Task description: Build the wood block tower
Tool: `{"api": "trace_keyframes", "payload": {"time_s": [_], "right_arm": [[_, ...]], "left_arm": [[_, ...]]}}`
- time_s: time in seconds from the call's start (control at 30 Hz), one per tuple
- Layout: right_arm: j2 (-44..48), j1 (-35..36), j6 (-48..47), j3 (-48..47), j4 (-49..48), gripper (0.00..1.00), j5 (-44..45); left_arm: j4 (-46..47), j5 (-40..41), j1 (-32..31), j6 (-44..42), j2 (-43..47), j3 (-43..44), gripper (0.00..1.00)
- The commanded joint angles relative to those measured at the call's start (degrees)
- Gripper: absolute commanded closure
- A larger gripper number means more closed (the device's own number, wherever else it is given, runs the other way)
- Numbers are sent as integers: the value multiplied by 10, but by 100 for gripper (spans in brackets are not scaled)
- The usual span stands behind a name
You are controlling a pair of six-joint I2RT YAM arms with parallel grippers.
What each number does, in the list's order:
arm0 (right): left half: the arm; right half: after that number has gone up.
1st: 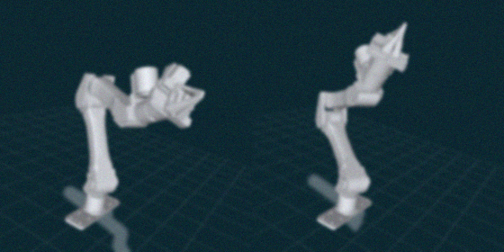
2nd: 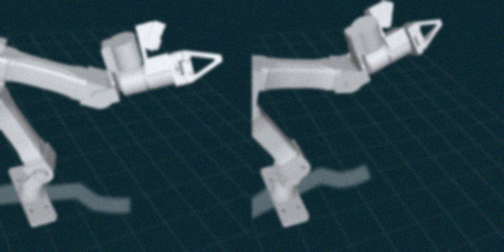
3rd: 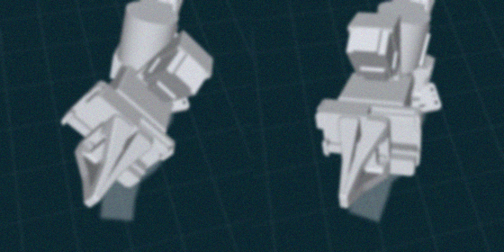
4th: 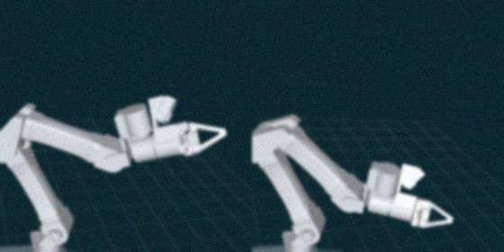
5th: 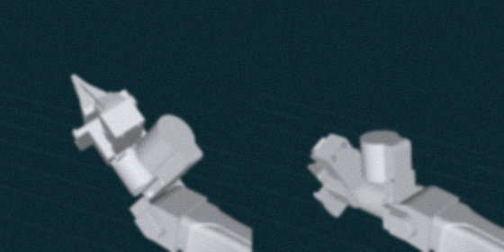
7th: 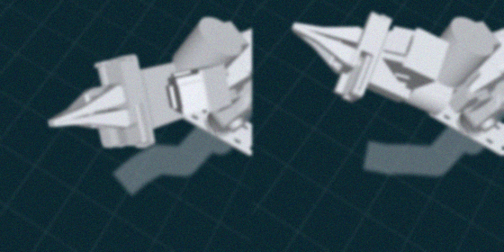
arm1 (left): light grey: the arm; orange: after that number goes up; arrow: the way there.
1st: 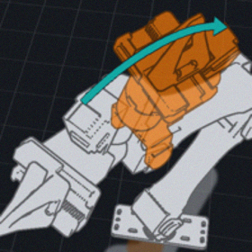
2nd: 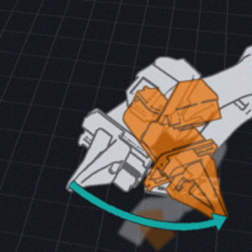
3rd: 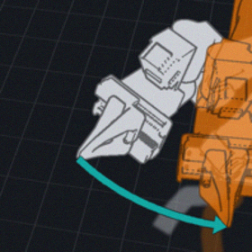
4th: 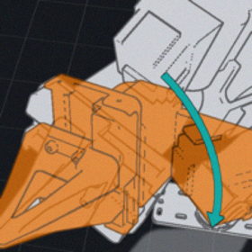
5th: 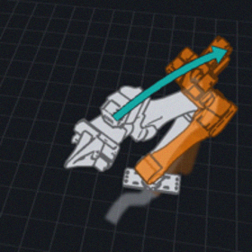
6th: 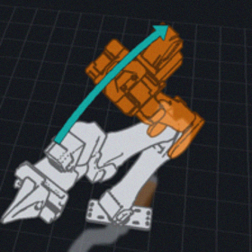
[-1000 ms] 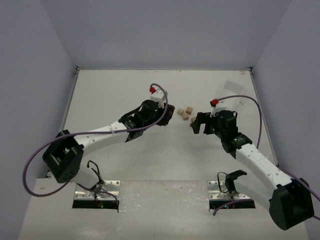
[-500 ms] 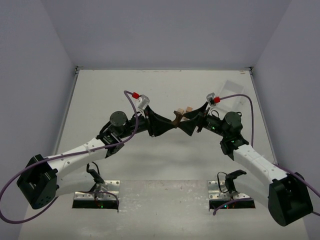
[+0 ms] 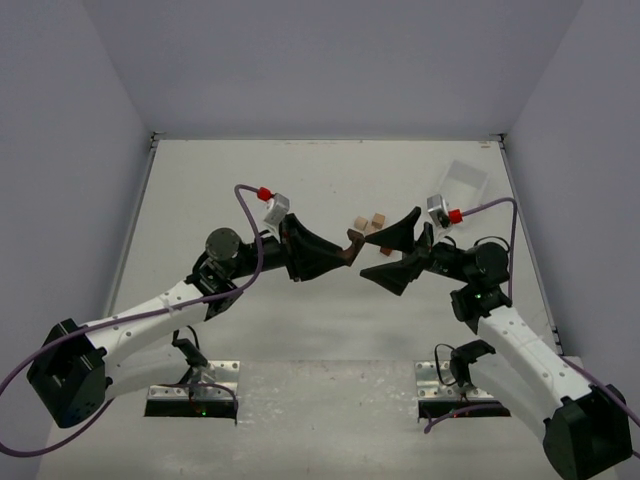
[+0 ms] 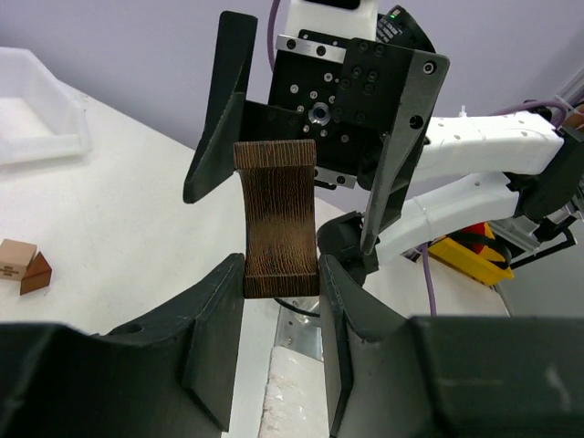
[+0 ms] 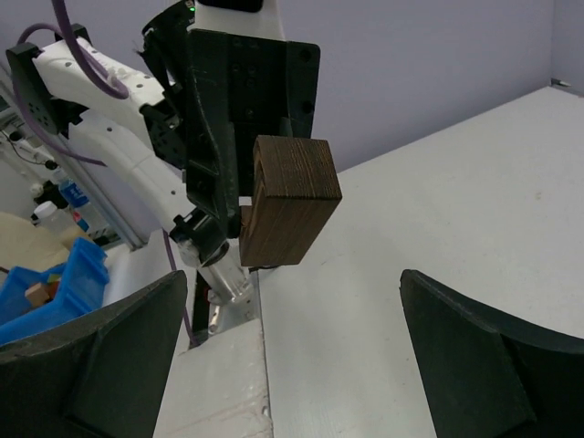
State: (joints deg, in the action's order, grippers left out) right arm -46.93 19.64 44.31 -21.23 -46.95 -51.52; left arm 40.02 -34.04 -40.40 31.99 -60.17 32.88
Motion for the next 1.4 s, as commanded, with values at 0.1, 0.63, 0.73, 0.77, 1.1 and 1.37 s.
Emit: {"api": "trace_keyframes", "payload": {"time_s": [0.1, 0.63, 0.73, 0.77, 1.1, 1.37], "right_arm": [[-27, 2, 34, -38, -30, 6, -15], [-67, 13, 91, -51, -111, 25, 13], [-74, 14, 97, -54, -111, 46, 9], [-78, 14, 99, -54, -111, 50, 7], [-107, 13, 26, -85, 40, 92, 24], [-159, 15, -224, -255, 526, 95, 208]], "left_arm": [[41, -28, 9, 8, 10, -4, 100], [49, -31, 9, 13, -27, 4, 100], [68, -39, 8, 22, -38, 7, 100], [68, -39, 8, 24, -42, 9, 100], [-31, 33, 11, -17, -32, 32, 6], [-292, 420, 44, -29, 94, 18, 0]]}}
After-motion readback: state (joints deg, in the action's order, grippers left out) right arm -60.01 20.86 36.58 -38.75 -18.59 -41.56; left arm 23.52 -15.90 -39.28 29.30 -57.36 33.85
